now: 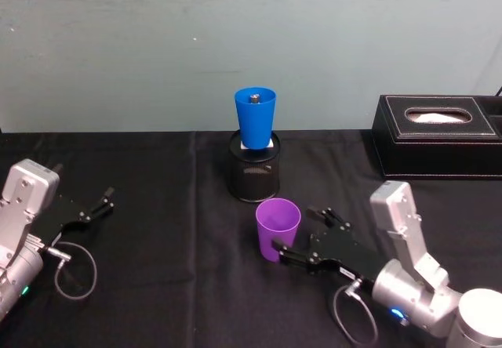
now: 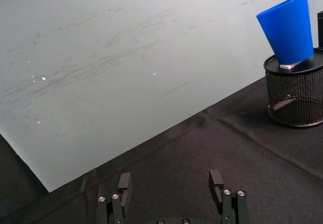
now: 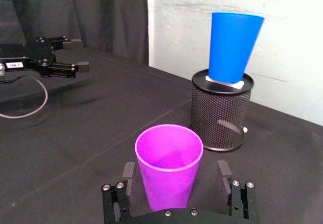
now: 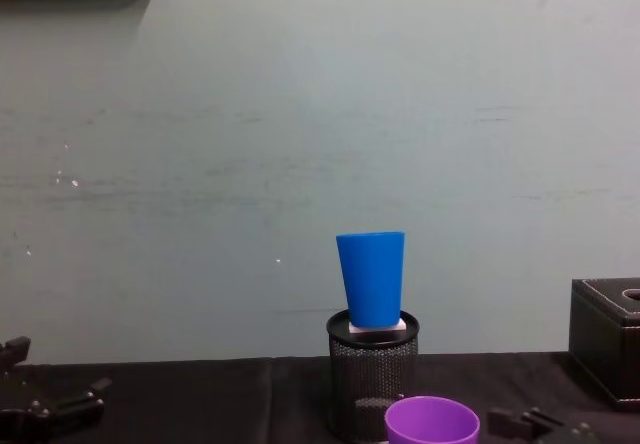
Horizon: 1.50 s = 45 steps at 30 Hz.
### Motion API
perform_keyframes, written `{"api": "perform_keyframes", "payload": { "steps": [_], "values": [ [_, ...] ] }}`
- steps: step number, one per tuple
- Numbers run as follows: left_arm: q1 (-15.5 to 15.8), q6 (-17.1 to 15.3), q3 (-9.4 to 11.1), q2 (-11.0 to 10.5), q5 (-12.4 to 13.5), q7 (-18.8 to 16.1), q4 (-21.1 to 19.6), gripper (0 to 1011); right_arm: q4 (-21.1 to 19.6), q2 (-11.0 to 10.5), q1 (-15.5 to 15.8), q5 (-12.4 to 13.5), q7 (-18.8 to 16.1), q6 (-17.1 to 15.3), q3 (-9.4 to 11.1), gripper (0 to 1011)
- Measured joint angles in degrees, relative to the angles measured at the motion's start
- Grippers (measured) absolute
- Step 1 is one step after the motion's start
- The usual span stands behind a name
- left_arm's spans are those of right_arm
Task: Pick up one cup with a gripper and tap it against the other cup.
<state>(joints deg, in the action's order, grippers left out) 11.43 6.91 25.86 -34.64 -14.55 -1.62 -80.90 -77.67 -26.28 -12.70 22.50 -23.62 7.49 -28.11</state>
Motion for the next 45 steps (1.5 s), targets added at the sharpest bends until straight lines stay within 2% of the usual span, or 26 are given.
{"api": "perform_keyframes", "payload": {
  "steps": [10,20,25,35,39,43,45],
  "values": [
    [0.0,0.0,0.0,0.0,0.0,0.0,0.0,1000,4.81,4.2,-3.49,-2.74,-0.41,0.04,-0.75,1003],
    [0.0,0.0,0.0,0.0,0.0,0.0,0.0,1000,8.57,7.46,-5.52,-3.96,-1.07,0.59,-0.15,1003],
    [0.0,0.0,0.0,0.0,0.0,0.0,0.0,1000,9.04,8.27,-5.64,-4.29,-1.06,0.43,0.31,1002],
    [0.01,0.0,0.0,0.0,0.0,0.0,0.0,1000,9.01,8.14,-5.68,-4.26,-1.05,0.48,0.23,1003],
    [0.0,0.0,0.0,0.0,0.0,0.0,0.0,1000,9.0,8.1,-5.68,-4.26,-1.03,0.5,0.21,947],
    [0.0,0.0,0.0,0.0,0.0,0.0,0.0,1000,8.98,8.08,-5.68,-4.24,-1.03,0.53,0.18,827],
    [0.0,0.0,0.0,0.0,0.0,0.0,0.0,1000,8.97,8.08,-5.68,-4.22,-1.03,0.54,0.17,805]
  ]
}}
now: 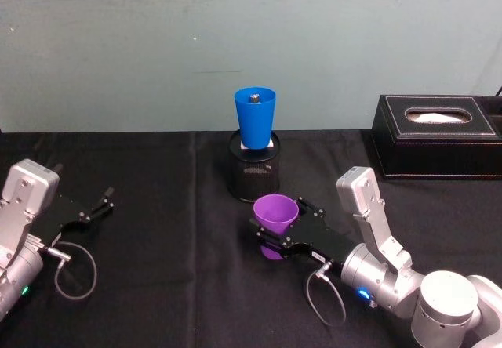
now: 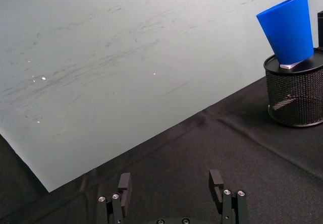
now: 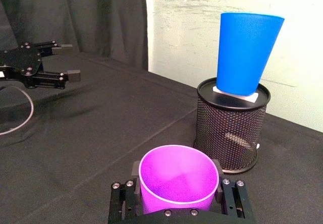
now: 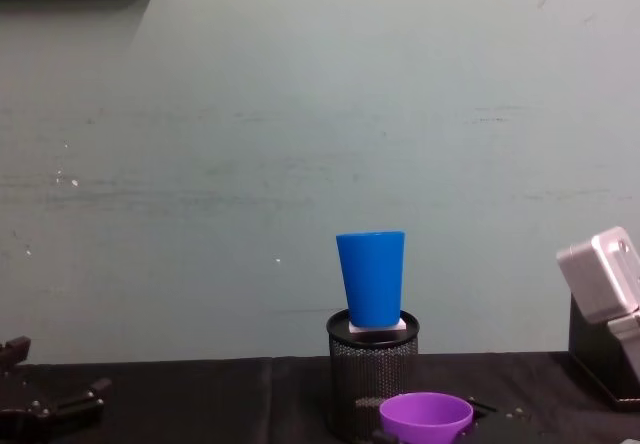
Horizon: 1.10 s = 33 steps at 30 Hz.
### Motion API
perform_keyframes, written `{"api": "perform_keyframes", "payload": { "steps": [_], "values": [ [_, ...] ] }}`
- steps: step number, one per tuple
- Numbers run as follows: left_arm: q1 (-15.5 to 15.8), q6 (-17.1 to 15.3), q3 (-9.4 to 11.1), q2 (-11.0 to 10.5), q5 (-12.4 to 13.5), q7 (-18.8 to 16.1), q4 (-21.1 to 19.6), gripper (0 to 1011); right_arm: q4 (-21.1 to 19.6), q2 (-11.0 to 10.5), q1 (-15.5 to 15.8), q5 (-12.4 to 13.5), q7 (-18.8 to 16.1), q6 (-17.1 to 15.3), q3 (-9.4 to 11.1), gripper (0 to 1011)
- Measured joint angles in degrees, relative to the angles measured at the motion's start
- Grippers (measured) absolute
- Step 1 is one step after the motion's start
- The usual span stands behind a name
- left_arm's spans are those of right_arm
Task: Pick up one cup with a gripper and tap it against the other cup.
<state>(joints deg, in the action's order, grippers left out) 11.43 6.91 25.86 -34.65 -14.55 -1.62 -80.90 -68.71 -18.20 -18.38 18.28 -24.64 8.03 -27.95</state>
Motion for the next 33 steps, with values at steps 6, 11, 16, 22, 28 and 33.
{"api": "perform_keyframes", "payload": {
  "steps": [6,11,16,22,28,33],
  "values": [
    [0.0,0.0,0.0,0.0,0.0,0.0,0.0,1000,-0.03,-0.03,0.0,0.04,0.0,0.05,-0.03,769],
    [0.0,0.0,0.0,0.0,0.0,0.0,0.0,1000,-2.53,-0.52,0.65,-0.44,0.0,-0.36,0.68,750],
    [0.0,0.0,0.0,0.0,0.0,0.0,0.0,1000,-7.06,-1.33,1.69,-0.65,-0.08,-2.41,1.8,747],
    [0.0,0.0,0.0,0.0,0.0,0.0,0.0,1000,-13.39,-2.37,2.8,0.15,-0.77,-5.87,3.24,747],
    [0.0,0.0,0.0,0.0,0.0,0.0,0.0,1000,-16.79,-2.64,2.54,2.05,-1.22,-8.78,4.32,747],
    [0.0,0.0,0.0,0.0,0.0,0.0,0.0,1000,-18.52,-2.75,1.9,2.92,-0.99,-10.37,4.64,747]
  ]
}}
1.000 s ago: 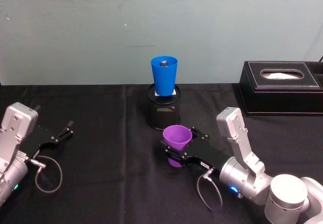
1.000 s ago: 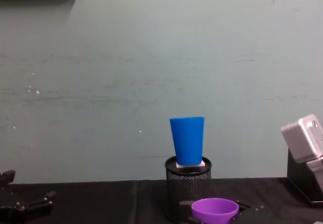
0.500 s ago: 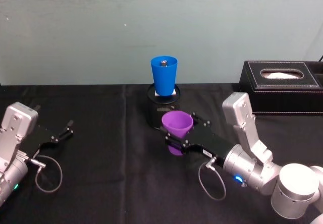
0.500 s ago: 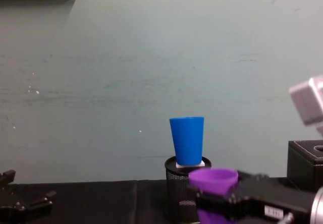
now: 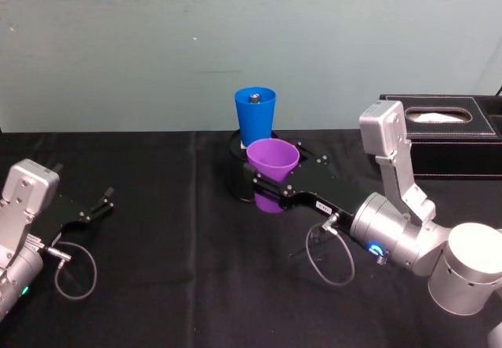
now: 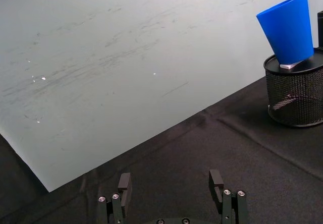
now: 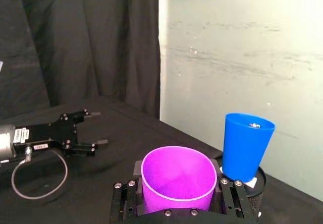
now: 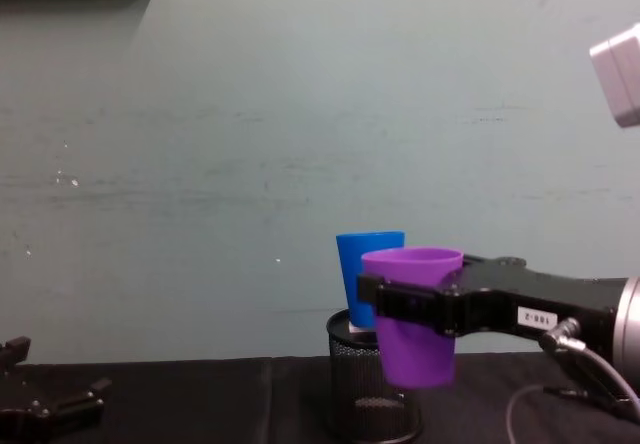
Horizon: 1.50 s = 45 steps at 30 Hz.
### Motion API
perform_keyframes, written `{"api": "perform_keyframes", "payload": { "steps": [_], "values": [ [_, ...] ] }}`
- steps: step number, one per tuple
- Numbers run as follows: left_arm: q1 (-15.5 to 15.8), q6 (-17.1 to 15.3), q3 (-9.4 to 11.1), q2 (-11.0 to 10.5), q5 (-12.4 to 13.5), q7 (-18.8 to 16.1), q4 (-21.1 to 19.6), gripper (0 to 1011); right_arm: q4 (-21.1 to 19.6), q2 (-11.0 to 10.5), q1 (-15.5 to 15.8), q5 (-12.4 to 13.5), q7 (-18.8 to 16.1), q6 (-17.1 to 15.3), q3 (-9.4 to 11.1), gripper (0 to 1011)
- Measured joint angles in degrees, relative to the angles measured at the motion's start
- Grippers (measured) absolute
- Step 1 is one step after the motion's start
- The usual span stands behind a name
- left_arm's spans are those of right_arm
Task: Pick up one cup with a gripper and tap it against the other cup.
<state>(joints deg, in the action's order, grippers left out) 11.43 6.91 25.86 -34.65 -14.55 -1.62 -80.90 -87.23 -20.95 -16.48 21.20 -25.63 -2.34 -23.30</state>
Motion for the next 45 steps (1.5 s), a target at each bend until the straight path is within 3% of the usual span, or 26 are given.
{"api": "perform_keyframes", "payload": {
  "steps": [45],
  "values": [
    [0.0,0.0,0.0,0.0,0.0,0.0,0.0,1000,-0.63,0.0,-0.32,0.34,0.63,-0.36,-0.33,747]
  ]
}}
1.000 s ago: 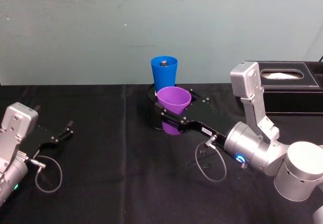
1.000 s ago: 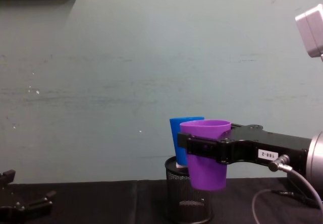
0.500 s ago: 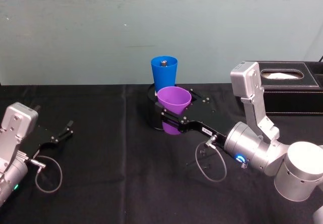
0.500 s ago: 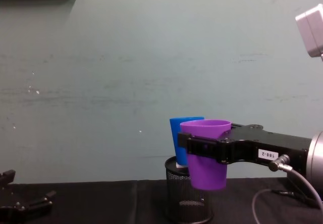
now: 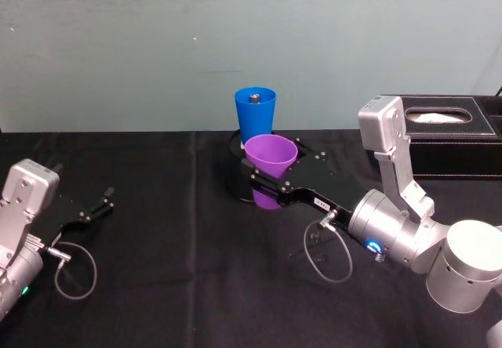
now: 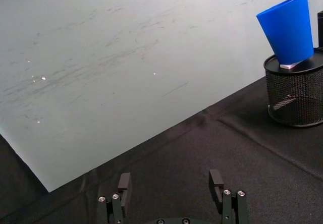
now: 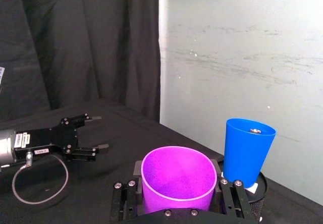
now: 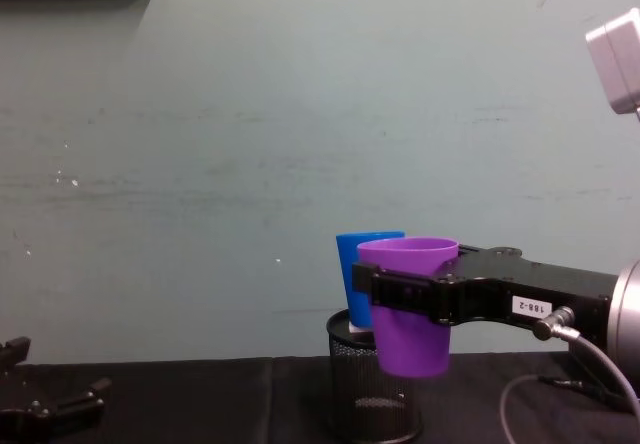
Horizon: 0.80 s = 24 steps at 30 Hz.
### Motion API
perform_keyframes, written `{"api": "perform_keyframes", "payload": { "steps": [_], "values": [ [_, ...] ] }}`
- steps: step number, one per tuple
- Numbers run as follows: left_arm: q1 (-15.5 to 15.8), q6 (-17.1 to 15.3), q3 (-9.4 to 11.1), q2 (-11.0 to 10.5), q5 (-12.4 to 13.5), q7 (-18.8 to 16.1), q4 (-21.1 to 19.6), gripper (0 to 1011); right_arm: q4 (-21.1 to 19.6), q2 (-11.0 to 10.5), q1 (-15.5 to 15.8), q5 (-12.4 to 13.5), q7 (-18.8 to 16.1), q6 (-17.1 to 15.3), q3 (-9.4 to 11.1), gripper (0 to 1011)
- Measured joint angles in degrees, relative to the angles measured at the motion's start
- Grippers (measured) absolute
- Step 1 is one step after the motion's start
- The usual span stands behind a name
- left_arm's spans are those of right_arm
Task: Pick up one cup with a gripper and tap it against the other cup.
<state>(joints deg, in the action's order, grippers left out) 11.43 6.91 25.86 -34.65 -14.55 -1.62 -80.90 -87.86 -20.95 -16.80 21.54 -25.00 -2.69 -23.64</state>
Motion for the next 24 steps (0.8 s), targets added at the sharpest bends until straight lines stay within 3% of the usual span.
{"api": "perform_keyframes", "payload": {
  "steps": [24],
  "values": [
    [0.0,0.0,0.0,0.0,0.0,0.0,0.0,1000,0.0,0.0,0.0,-0.02,0.0,0.0,0.0,747]
  ]
}}
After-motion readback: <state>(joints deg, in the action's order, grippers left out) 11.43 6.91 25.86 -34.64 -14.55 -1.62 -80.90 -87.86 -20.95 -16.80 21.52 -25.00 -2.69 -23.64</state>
